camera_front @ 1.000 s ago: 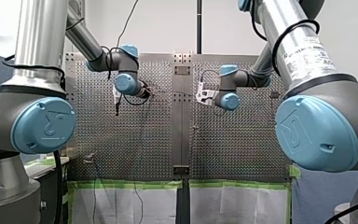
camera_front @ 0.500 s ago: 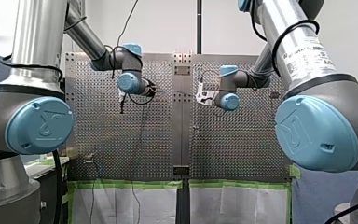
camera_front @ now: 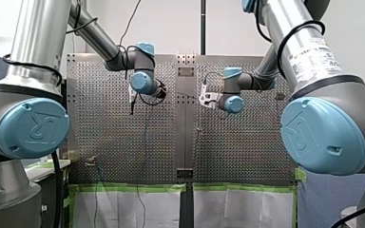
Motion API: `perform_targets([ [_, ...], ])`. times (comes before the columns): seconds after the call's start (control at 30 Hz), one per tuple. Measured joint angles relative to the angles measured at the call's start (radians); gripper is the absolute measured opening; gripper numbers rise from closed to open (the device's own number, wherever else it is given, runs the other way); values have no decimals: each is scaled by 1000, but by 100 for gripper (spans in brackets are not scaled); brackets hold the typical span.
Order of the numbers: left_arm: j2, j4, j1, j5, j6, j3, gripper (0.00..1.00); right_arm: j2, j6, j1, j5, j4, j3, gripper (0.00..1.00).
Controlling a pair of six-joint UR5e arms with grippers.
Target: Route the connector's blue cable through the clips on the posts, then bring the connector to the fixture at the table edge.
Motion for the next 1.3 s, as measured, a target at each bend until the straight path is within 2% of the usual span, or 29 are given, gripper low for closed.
perform_targets([
  [0.23,-33,-40,-58,-59,-27,59,100,2,0,-1,0,3,0,0],
  [0.37,-44,-48,-75,-96,-31,86,100,3,0,0,0,2,0,0],
  [0.73,-115,-55,-73,-186,-20,124,100,4,0,0,-4,3,0,0],
  [1.03,-121,-47,-59,-257,-19,135,100,5,0,0,-5,2,0,0],
  [1.3,-122,-44,-62,-251,-19,142,100,6,0,1,-5,1,0,0],
])
